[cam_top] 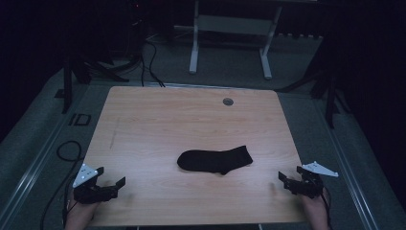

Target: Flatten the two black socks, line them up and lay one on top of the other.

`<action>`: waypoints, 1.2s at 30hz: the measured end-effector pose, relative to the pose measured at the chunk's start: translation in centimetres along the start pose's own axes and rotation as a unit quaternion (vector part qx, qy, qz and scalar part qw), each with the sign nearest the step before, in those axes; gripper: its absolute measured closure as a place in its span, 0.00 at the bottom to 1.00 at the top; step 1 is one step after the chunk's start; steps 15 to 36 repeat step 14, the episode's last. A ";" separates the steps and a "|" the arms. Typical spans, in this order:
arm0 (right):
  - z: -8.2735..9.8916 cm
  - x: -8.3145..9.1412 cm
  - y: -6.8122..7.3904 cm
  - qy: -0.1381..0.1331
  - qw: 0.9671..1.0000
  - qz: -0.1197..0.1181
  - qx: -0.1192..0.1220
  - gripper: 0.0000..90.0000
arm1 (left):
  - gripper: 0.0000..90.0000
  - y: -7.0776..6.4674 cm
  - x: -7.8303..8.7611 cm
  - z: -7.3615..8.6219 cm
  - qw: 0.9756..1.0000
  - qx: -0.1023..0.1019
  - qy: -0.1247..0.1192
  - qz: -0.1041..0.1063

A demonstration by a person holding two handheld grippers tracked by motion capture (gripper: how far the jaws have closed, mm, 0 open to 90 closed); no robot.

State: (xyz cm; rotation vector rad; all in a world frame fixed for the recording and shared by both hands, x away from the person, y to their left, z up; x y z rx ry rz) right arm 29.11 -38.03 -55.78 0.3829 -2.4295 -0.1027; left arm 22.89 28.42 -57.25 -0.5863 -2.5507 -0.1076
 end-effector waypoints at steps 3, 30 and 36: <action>-0.2 -0.1 -0.1 -0.012 1.000 0.007 -0.010 0.16 | 0.03 0.1 0.0 -0.1 1.000 0.004 -0.003 -0.003; -0.1 -0.2 0.1 -0.014 1.000 0.015 0.003 0.16 | 0.03 0.4 0.2 -0.2 1.000 0.012 -0.011 -0.007; -0.1 -0.2 0.1 -0.014 1.000 0.015 0.003 0.16 | 0.03 0.4 0.2 -0.2 1.000 0.012 -0.011 -0.007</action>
Point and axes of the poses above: each handheld gripper's, and its own axes: x roughly backward along the jaws, z roughly out of its underside, y roughly to its left, the point moved 1 cm from there along -x, roughly forward along the jaws, and after that the axes turned 8 degrees about -x, right-handed, at the moved point
